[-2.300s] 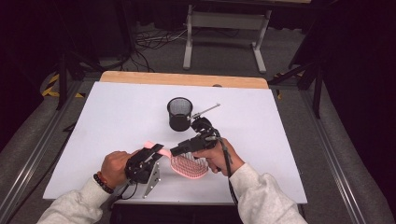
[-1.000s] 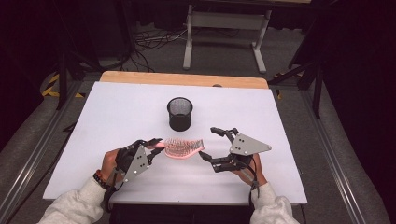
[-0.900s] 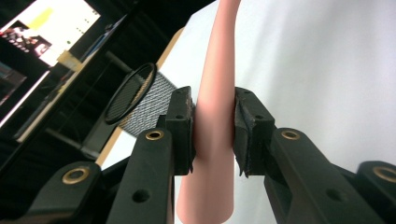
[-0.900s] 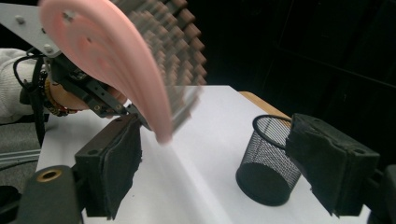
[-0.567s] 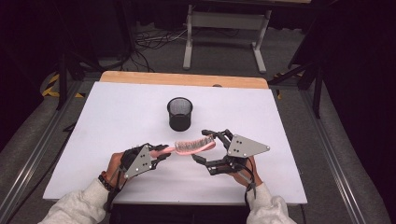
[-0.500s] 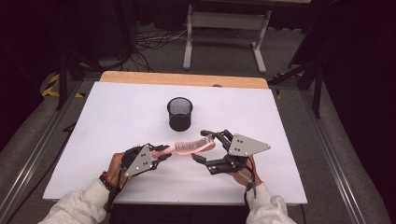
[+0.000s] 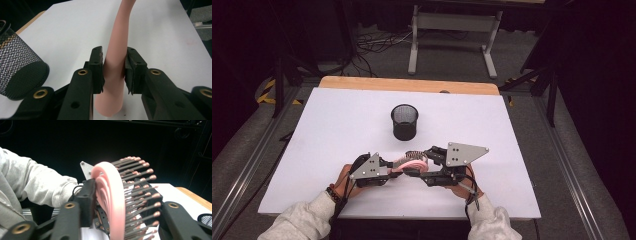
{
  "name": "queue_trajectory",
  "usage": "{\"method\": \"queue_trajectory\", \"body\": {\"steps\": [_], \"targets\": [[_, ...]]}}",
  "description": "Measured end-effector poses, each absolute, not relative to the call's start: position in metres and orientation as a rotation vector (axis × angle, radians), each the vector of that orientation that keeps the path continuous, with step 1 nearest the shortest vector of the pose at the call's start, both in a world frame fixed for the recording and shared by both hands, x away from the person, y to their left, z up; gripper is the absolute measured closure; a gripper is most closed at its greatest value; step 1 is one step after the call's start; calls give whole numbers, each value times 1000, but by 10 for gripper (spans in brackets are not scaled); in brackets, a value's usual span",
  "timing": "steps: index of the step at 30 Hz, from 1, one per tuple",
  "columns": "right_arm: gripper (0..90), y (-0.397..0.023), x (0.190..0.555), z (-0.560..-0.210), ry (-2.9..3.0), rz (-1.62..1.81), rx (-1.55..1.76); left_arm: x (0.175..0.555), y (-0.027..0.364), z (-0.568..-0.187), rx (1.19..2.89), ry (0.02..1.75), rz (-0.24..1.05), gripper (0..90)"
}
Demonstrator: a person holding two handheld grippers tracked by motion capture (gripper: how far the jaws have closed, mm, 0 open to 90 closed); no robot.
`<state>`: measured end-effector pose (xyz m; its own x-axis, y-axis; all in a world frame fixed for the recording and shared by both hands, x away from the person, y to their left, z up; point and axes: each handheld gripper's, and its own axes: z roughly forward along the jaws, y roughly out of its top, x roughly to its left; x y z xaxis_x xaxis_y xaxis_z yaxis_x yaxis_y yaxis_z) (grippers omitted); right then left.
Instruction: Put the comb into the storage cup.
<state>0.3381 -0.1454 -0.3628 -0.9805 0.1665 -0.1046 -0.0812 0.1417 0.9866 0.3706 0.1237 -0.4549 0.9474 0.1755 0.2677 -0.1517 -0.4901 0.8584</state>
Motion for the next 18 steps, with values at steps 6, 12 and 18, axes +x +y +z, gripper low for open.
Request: {"method": "queue_trajectory", "body": {"steps": [6, 12, 18], "targets": [[631, -142, 334, -361, 2223, 1893, 64, 373, 121, -458, 2057, 6, 359, 701], [636, -141, 332, -360, 2189, 1888, 98, 376, 125, -458, 2034, 56, 358, 626], [645, -146, 332, -357, 2153, 1881, 148, 377, 129, -457, 2035, 79, 352, 476]]}}
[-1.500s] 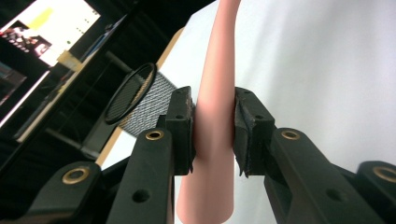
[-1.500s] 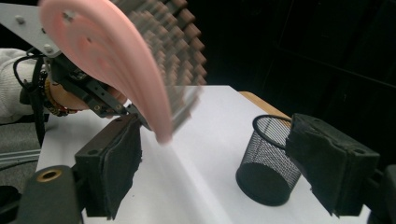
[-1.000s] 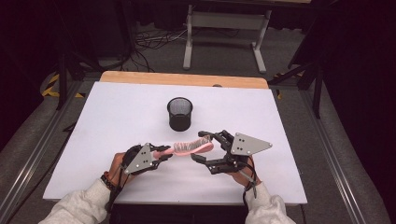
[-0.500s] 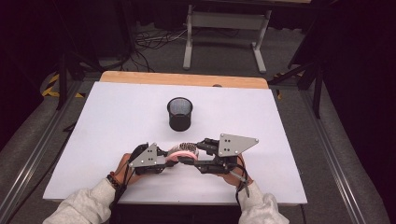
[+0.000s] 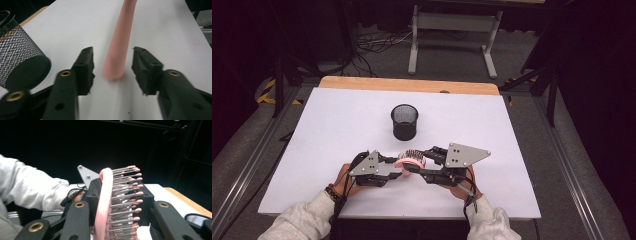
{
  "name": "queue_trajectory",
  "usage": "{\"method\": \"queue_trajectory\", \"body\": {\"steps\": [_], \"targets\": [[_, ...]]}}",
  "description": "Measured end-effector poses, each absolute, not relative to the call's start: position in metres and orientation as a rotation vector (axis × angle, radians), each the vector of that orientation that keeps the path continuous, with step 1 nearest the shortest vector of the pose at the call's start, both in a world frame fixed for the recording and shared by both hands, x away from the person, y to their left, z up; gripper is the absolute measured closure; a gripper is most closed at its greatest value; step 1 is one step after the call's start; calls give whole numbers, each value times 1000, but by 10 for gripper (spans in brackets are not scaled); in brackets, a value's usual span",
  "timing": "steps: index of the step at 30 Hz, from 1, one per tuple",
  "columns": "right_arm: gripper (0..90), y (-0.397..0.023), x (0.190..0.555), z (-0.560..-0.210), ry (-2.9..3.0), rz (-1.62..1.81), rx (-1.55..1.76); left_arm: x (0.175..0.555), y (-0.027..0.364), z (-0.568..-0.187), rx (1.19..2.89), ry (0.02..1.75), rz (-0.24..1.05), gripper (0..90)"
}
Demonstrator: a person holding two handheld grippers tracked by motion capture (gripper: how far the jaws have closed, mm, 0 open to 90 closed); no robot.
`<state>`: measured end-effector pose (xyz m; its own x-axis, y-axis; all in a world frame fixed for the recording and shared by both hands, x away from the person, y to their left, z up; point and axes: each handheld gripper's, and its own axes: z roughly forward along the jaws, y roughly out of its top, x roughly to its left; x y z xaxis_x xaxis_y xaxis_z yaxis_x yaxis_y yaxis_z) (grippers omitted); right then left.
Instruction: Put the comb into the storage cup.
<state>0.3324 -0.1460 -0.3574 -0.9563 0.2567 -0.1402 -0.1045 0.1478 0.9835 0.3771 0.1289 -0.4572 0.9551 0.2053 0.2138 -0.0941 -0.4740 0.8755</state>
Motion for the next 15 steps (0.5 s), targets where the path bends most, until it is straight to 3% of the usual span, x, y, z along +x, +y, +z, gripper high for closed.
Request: {"method": "queue_trajectory", "body": {"steps": [6, 15], "targets": [[648, -152, 335, -357, 2134, 1876, 207, 379, 133, -455, 2032, 117, 387, 357], [649, -159, 336, -356, 2098, 1847, 281, 379, 162, -447, 2004, 198, 423, 246]]}}
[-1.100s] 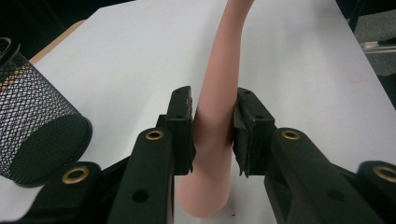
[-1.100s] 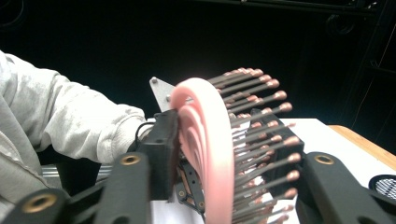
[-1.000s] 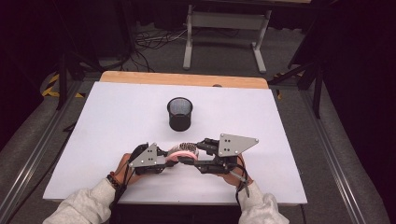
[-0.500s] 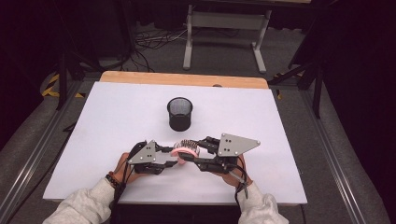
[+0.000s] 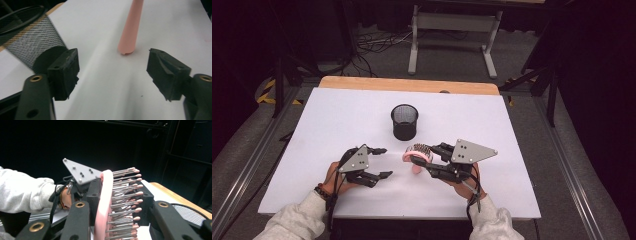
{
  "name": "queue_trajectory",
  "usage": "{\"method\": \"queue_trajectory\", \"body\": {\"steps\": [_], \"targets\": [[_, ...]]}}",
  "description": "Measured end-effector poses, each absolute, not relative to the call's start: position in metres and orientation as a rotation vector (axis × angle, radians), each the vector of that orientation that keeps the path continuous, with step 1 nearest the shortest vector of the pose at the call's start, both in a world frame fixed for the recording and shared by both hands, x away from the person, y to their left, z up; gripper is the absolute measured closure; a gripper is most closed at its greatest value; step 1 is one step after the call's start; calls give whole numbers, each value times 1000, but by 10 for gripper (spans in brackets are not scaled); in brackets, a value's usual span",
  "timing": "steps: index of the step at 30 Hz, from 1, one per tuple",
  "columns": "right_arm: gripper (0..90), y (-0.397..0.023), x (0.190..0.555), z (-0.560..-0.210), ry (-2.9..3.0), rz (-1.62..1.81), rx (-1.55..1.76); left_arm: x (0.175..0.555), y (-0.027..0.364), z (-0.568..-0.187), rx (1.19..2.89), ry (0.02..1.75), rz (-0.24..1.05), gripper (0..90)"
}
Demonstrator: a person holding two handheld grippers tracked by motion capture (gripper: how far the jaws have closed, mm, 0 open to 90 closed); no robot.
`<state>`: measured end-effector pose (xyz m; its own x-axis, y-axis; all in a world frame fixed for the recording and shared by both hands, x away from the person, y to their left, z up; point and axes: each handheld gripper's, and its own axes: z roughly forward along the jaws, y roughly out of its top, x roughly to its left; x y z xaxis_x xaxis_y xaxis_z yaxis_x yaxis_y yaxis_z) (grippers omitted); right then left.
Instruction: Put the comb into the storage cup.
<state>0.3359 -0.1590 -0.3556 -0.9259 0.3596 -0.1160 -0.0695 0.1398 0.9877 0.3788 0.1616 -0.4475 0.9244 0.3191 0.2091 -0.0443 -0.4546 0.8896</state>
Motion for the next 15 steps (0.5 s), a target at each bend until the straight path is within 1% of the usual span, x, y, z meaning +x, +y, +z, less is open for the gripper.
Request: {"method": "queue_trajectory", "body": {"steps": [2, 5, 8, 9, 10, 12, 15], "targets": [[649, -161, 337, -355, 2089, 1850, 291, 378, 172, -445, 1973, 222, 415, 223], [649, -164, 339, -351, 2073, 1832, 325, 376, 186, -440, 1970, 262, 447, 160], [649, -168, 341, -347, 2041, 1833, 349, 370, 200, -440, 1968, 286, 477, 133], [649, -168, 342, -346, 2034, 1828, 358, 367, 205, -443, 1951, 314, 510, 101], [649, -167, 343, -346, 2035, 1820, 364, 364, 209, -445, 1942, 332, 528, 37], [649, -165, 346, -346, 2047, 1805, 374, 360, 217, -446, 1948, 325, 535, 62], [649, -160, 349, -345, 2058, 1775, 386, 355, 225, -448, 1936, 340, 545, 54]]}}
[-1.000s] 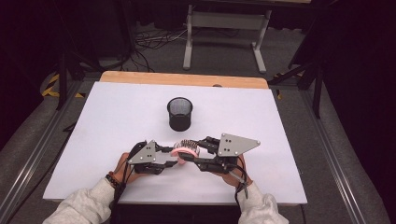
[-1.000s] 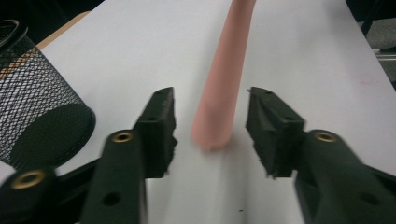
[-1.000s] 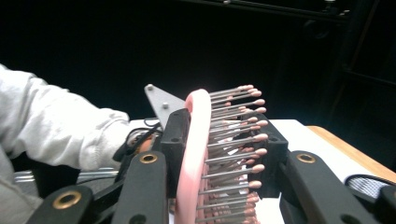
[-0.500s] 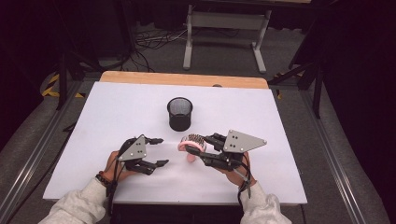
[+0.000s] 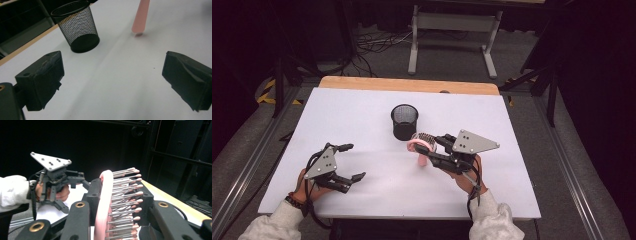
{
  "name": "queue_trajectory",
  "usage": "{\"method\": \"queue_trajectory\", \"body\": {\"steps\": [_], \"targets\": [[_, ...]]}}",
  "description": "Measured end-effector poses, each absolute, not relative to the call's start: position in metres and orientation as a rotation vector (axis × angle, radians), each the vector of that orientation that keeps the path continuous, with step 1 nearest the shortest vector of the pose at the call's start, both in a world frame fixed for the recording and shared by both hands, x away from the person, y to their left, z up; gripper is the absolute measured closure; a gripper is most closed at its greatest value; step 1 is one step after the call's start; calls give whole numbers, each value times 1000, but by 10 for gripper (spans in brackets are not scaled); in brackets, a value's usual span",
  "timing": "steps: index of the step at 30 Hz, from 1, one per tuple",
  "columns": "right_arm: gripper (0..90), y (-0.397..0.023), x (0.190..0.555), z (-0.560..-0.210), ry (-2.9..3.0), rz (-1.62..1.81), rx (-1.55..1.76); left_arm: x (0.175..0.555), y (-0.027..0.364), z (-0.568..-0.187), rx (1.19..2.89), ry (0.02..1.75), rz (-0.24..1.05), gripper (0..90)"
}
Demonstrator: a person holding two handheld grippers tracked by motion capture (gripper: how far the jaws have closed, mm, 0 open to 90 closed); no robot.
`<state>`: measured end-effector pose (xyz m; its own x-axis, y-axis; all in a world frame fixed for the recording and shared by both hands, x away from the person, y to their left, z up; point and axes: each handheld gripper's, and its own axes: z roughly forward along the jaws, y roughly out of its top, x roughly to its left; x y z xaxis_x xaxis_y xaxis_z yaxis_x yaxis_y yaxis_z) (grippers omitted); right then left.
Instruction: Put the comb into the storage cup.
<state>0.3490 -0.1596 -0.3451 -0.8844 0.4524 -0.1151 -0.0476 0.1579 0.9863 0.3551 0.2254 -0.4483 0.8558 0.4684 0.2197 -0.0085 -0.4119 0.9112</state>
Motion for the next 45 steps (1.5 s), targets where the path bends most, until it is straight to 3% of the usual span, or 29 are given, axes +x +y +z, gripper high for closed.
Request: {"method": "queue_trajectory", "body": {"steps": [14, 45], "targets": [[650, -157, 369, -330, 2000, 1749, 466, 346, 254, -458, 1890, 434, 531, 54], [649, -153, 396, -287, 1945, 1769, 507, 346, 253, -463, 1911, 434, 546, 63]]}}
